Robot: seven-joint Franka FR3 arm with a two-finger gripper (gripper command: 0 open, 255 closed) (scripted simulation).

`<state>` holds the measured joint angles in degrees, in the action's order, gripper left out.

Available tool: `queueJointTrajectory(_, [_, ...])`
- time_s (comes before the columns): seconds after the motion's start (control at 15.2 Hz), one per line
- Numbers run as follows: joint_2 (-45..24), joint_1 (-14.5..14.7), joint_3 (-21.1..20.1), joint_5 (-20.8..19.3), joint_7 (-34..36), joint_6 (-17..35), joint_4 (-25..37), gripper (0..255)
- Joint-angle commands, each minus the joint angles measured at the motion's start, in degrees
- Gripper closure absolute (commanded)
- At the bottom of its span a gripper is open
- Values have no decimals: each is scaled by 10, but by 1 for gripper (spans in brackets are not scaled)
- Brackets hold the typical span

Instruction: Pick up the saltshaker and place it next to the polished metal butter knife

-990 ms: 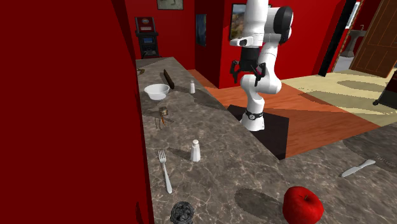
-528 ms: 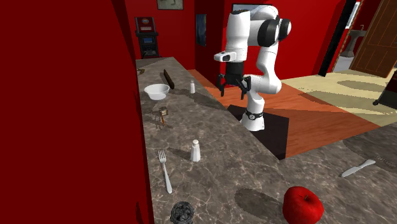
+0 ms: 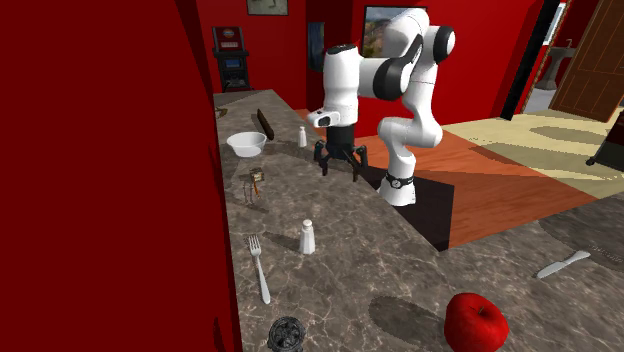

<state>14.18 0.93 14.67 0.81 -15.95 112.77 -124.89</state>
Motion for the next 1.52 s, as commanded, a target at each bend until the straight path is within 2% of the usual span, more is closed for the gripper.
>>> queueJointTrajectory(0.0, [-47, 0, 12, 12, -22, 16, 24, 0])
queueJointTrajectory(0.59, [-255, -21, 34, 86, -117, 43, 166, 0])
queueJointTrajectory(1.06, [-275, -22, 29, 97, -124, 91, 137, 0])
queueJointTrajectory(1.45, [-277, -22, 29, 98, -125, 95, 135, 0])
